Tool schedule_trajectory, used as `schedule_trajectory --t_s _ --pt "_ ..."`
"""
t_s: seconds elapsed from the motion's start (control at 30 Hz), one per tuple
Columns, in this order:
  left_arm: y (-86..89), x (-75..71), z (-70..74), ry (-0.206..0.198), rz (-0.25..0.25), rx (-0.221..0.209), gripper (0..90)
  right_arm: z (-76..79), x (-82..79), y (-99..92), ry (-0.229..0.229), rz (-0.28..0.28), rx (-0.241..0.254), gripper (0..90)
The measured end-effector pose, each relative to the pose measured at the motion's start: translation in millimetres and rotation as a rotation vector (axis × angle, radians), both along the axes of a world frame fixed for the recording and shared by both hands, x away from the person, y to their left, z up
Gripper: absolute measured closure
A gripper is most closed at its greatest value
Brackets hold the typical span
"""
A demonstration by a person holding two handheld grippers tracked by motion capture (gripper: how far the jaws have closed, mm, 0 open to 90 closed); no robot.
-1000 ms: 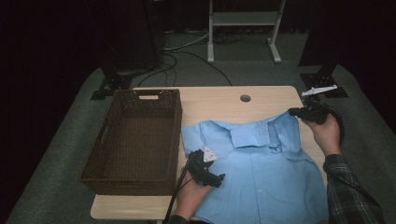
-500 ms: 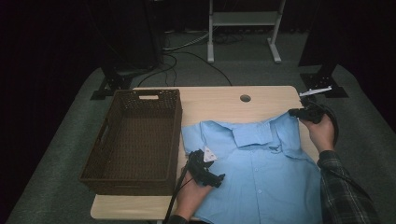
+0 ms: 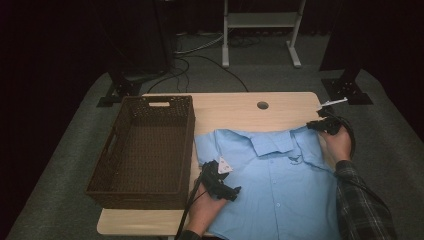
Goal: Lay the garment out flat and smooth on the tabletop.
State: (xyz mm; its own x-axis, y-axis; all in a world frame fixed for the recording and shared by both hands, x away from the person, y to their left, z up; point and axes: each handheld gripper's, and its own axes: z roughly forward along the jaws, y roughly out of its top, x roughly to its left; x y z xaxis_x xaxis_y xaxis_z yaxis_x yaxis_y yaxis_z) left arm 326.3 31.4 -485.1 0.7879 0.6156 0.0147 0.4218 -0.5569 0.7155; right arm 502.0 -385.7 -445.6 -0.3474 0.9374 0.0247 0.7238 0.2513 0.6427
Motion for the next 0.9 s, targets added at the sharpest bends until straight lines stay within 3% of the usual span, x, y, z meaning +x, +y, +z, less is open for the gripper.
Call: schedule_trajectory --t_s 0.17,0.3,0.43,0.9 --pt "0.0 -0.1 0.0 0.000 0.000 0.000 0.0 13.7 -8.9 0.4 -0.069 0.007 0.012 58.5" --pt "0.0 -0.1 0.0 0.000 0.000 0.001 0.0 32.6 -21.8 4.6 -0.116 0.038 0.007 58.0" --pt "0.0 -0.1 0.0 0.000 0.000 0.001 0.0 43.0 -37.2 8.3 -0.136 0.072 0.020 58.4" --pt "0.1 0.0 0.2 0.001 -0.001 0.003 0.0 37.0 -84.7 20.0 -0.151 0.138 0.041 62.8"
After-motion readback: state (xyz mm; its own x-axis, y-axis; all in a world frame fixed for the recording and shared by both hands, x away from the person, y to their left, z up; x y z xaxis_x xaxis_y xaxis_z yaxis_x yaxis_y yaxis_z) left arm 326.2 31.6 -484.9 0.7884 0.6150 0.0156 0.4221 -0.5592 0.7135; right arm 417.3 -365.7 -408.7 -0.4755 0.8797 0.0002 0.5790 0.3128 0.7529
